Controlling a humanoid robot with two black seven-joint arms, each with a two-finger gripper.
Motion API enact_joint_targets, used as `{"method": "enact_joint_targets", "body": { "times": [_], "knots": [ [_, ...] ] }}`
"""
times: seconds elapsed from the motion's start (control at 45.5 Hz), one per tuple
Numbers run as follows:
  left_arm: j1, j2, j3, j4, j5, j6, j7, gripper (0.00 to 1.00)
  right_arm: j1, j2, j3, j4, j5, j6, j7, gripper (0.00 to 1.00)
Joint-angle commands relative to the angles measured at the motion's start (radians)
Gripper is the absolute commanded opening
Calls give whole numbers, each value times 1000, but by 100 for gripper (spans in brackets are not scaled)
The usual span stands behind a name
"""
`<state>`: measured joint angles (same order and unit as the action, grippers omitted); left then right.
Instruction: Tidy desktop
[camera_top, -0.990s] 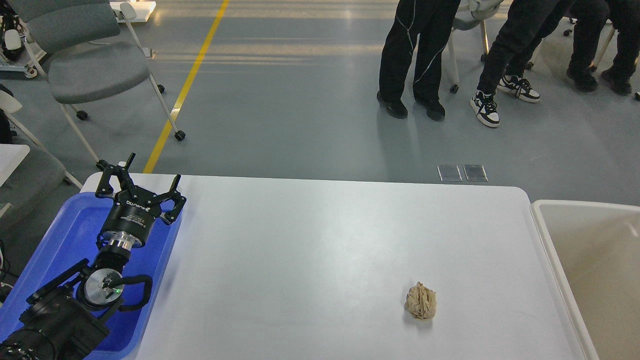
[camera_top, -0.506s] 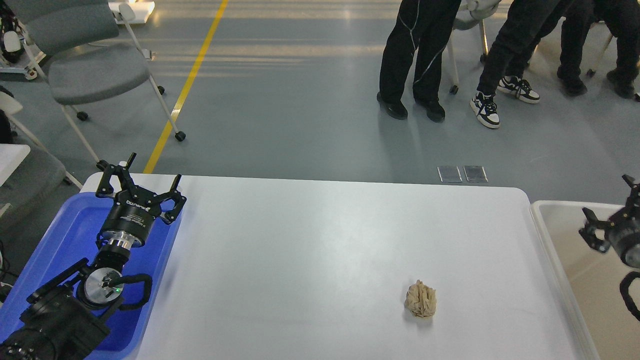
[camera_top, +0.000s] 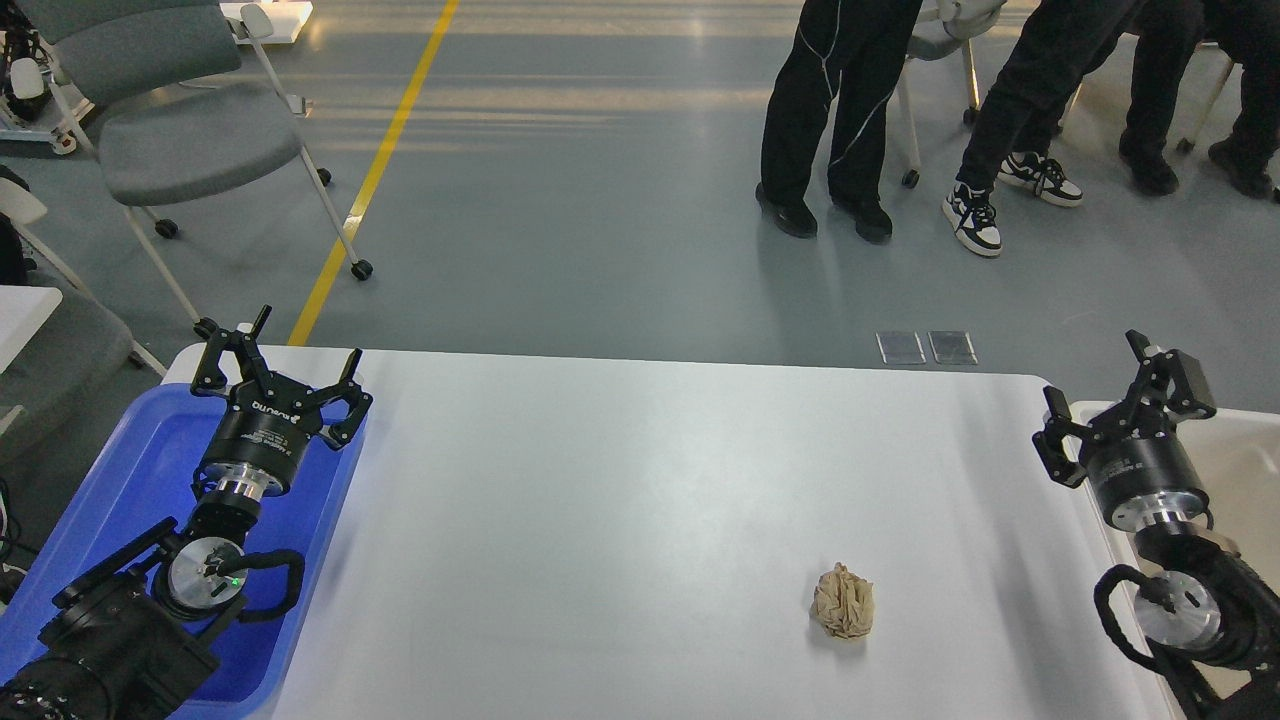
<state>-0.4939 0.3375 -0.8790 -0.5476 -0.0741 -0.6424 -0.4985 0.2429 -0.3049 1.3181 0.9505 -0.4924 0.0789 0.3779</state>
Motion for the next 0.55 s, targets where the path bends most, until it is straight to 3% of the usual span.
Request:
{"method": "enact_joint_targets", "body": {
  "times": [0.0,0.528],
  "knots": [
    [0,0,0,0,0,0,0,100,35,105,-3,-61,-20,1,27,100],
    [0,0,0,0,0,0,0,100,87,116,-63,-101,-20,-5,27,100]
  ]
}}
